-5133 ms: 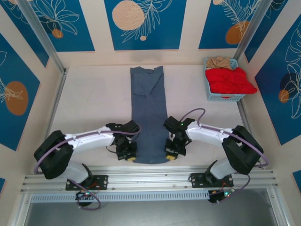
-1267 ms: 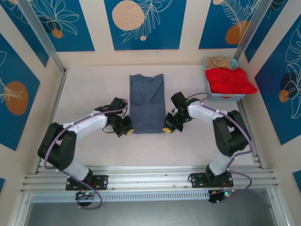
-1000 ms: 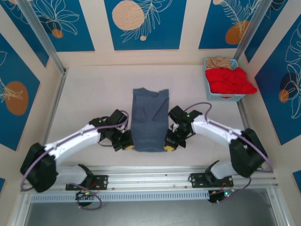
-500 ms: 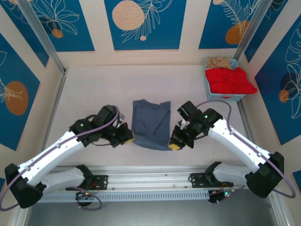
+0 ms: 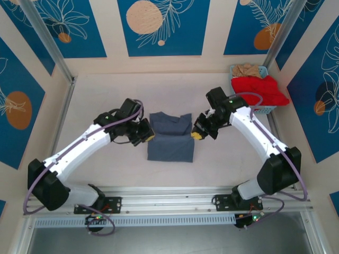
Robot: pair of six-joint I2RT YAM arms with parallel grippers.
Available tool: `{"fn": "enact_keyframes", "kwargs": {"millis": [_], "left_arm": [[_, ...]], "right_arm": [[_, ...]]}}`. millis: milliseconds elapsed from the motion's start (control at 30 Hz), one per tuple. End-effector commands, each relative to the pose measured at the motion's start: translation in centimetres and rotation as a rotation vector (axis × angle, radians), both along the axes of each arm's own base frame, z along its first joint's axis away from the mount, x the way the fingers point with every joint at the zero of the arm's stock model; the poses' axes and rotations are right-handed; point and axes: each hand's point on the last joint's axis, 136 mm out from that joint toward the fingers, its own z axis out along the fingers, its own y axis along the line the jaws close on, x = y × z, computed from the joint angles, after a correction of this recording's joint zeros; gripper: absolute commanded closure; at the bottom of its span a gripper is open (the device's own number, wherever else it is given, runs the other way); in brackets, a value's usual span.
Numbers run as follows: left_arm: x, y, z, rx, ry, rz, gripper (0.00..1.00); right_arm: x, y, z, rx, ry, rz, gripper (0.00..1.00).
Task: Fold and stack the t-shirts
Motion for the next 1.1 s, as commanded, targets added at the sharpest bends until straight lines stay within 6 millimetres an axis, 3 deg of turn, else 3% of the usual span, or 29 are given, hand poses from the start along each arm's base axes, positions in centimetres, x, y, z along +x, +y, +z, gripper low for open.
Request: {"fn": "enact_keyframes", "kwargs": {"millis": [0,133,267,433,467,533,633,733,833,1067], "left_arm": [[4.1,0.2,1.1,-0.012,-0.026,0.03,1.0],[7.0,-0.4,0.1,-0.028,-0.001,0.018,1.0],[11.5,-0.4,-1.5,-0.037,0.008,0.042,1.0],[17.1,-0.9,-5.6,-0.011,0.053,0.029,1.0],[17.9,-0.9,-6.3,-0.01,0.061,0.028,0.99],[19.7,-0.4,-7.3,0.02,0.058,0.029,0.91],[21.2,1.0,-7.8,0.075,0.046,0.046,0.88],[21.3,1.9,-7.8,0.09,0.042,0.072,0.86],[20.9,2.3,-7.5,0.091,0.017,0.086,0.86],[20.5,2.8,-7.8,0.077,0.015,0.109,0.96]], "right_arm": [[4.0,0.0,0.5,0.015,-0.037,0.007,1.0],[7.8,-0.3,-0.4,0.016,-0.041,-0.026,1.0],[11.9,-0.3,-1.6,0.028,-0.044,-0.046,1.0],[17.7,0.7,-5.1,0.052,-0.057,-0.035,1.0],[18.7,0.9,-5.4,0.065,-0.072,-0.025,0.94],[20.8,1.5,-5.4,0.076,-0.12,0.003,0.75],[22.9,1.5,-4.6,0.078,-0.188,0.031,0.59],[23.6,0.8,-4.0,0.066,-0.219,0.042,0.54],[22.9,-0.1,-3.9,0.04,-0.232,0.043,0.54],[21.4,-2.3,-6.2,-0.003,-0.194,0.003,0.56]]}}
